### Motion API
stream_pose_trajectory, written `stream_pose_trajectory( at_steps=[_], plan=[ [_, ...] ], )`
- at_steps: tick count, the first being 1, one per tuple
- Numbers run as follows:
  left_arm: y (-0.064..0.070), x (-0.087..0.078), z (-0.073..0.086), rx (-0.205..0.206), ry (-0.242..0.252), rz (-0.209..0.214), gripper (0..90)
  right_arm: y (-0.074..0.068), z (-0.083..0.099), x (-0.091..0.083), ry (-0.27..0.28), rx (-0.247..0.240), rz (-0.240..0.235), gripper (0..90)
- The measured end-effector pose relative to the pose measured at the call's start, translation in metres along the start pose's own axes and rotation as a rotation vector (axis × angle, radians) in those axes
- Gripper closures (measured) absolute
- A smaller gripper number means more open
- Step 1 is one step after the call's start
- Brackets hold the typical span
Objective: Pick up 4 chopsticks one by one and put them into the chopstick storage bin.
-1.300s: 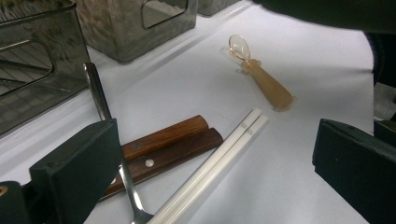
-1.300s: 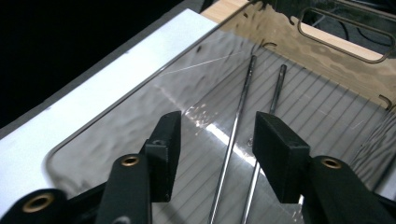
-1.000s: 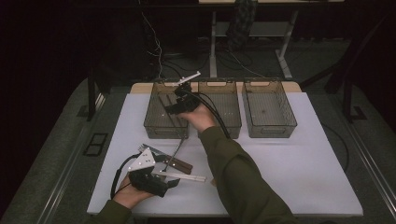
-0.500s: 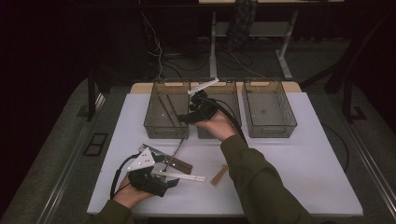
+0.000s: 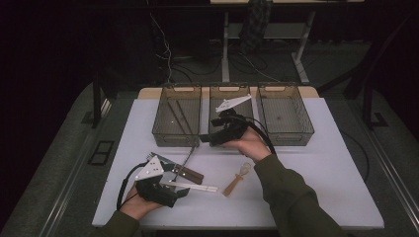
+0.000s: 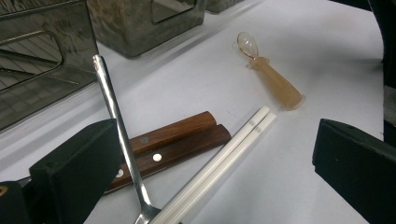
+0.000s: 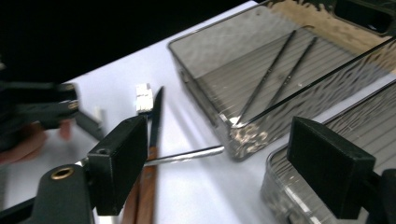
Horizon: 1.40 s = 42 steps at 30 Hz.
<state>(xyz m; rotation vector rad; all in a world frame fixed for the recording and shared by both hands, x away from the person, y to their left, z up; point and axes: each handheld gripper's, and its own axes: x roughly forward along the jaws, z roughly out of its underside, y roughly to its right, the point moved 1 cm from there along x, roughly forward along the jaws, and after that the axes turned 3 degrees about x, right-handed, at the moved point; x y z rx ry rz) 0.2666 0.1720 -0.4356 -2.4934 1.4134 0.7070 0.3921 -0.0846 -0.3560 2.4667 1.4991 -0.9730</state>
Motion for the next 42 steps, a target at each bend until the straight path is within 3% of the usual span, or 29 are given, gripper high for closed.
stream_pose_trajectory(
  at_steps=[9,18,24,29,42],
  plan=[
    [0.001,0.001,0.000,0.001,-0.006,-0.003,0.0,0.003,0.023,-0.035,0.097,0.018,0.012,15.1],
    [0.001,0.002,0.000,0.004,-0.007,-0.006,0.0,0.001,0.054,-0.057,0.160,0.032,0.041,14.1],
    [0.000,0.001,-0.001,0.008,-0.003,-0.006,0.0,0.003,0.075,-0.068,0.162,0.031,0.072,14.1],
    [0.000,0.001,-0.001,0.009,-0.003,-0.007,0.0,0.005,0.095,-0.077,0.163,0.020,0.126,14.0],
    [0.000,0.001,-0.002,0.008,-0.010,-0.021,0.0,0.015,0.152,-0.106,0.149,0.070,0.179,14.1]
  ],
)
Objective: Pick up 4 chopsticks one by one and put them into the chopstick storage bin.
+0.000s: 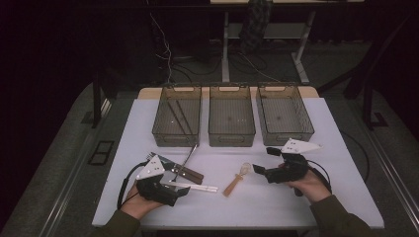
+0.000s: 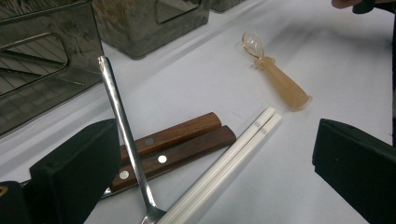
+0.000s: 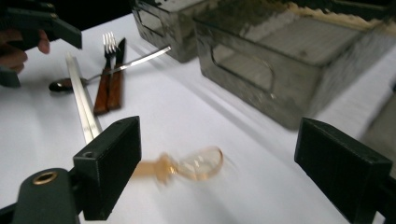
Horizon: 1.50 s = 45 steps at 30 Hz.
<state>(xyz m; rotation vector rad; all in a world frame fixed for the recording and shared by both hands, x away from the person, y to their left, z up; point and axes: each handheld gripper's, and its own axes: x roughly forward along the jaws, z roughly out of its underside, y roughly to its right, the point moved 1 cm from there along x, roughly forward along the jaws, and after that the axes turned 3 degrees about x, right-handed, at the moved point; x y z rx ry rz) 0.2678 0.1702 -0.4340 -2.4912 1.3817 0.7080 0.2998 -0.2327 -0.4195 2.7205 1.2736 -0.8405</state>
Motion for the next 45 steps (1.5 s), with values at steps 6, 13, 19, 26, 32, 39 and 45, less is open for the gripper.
stream_pose_trajectory(
  at_steps=[6,13,19,26,32,39,45],
  plan=[
    [-0.002,0.000,0.000,-0.005,-0.012,-0.013,0.1,0.007,0.021,-0.017,-0.012,0.006,0.031,14.1],
    [-0.004,0.001,-0.001,-0.012,-0.040,-0.035,4.1,0.015,0.035,-0.033,0.019,0.008,0.039,14.0],
    [-0.007,-0.001,-0.004,-0.007,-0.053,-0.069,15.6,0.018,0.043,-0.039,0.001,0.021,0.050,14.0],
    [-0.015,-0.005,-0.008,-0.023,-0.052,-0.106,34.3,0.013,0.046,-0.032,-0.059,0.000,0.054,14.1],
    [-0.018,-0.005,-0.003,0.016,-0.108,-0.109,46.3,0.010,0.047,-0.029,-0.091,-0.024,0.052,14.0],
    [-0.026,-0.010,0.002,0.002,-0.152,-0.095,65.7,0.010,0.046,-0.028,-0.097,-0.030,0.047,14.1],
    [-0.033,-0.016,0.005,0.003,-0.195,-0.119,80.9,0.009,0.046,-0.028,-0.101,-0.037,0.048,14.1]
  ],
)
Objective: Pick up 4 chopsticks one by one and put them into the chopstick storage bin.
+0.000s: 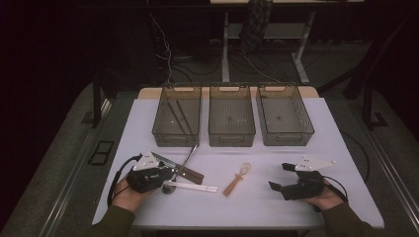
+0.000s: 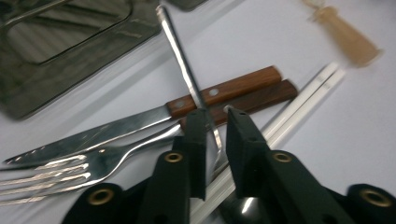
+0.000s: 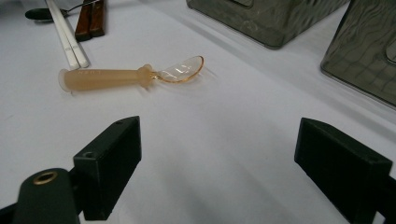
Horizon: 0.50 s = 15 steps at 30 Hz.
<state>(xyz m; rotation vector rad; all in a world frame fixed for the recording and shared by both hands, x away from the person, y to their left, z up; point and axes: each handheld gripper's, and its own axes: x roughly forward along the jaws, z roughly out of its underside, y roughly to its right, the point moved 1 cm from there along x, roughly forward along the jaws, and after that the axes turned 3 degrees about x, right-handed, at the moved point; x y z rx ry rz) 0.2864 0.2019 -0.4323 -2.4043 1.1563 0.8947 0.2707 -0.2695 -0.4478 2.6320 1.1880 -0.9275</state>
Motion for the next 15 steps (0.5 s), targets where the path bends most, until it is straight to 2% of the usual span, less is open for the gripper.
stream_pose_trajectory(
  at_steps=[3,8,12,15],
  plan=[
    [-0.011,-0.004,0.007,-0.025,-0.033,-0.028,88.2,0.000,0.000,0.000,-0.003,0.003,0.001,14.1],
    [-0.027,-0.010,0.019,-0.054,-0.073,-0.071,88.7,0.000,0.000,0.000,-0.007,0.003,0.001,14.1],
    [-0.032,-0.009,0.024,-0.074,-0.094,-0.080,88.6,0.000,0.000,0.000,-0.007,0.002,0.002,14.1],
    [-0.034,-0.007,0.025,-0.073,-0.116,-0.078,88.6,0.000,0.000,0.001,-0.009,0.000,0.003,14.1]
  ],
)
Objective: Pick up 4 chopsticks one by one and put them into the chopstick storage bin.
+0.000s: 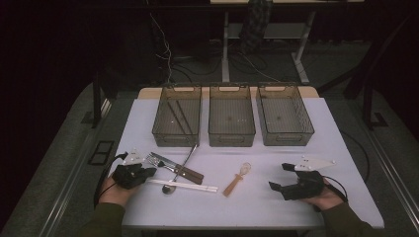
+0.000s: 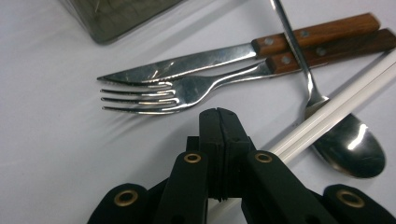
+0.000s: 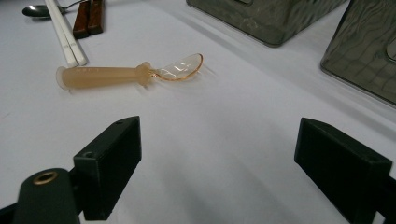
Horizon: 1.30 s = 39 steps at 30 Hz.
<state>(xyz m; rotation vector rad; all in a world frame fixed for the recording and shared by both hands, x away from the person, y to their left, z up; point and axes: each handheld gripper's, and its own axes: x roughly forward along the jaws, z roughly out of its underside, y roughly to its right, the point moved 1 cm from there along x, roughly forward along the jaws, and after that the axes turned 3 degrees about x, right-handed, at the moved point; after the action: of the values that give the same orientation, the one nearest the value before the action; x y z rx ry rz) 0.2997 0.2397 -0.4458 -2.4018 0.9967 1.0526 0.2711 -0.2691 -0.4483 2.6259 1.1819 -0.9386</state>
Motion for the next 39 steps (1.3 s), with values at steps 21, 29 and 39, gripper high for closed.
stream_pose_trajectory(
  at_steps=[21,29,39],
  plan=[
    [0.014,-0.007,0.003,-0.001,-0.063,0.030,88.6,0.001,0.000,-0.001,0.001,0.002,0.003,14.1],
    [0.021,-0.008,0.002,0.015,-0.087,0.039,88.6,0.001,0.000,-0.001,0.002,0.005,0.004,14.1],
    [0.024,-0.008,0.001,0.016,-0.092,0.049,88.5,0.001,0.000,-0.001,0.001,0.006,0.006,14.1]
  ],
)
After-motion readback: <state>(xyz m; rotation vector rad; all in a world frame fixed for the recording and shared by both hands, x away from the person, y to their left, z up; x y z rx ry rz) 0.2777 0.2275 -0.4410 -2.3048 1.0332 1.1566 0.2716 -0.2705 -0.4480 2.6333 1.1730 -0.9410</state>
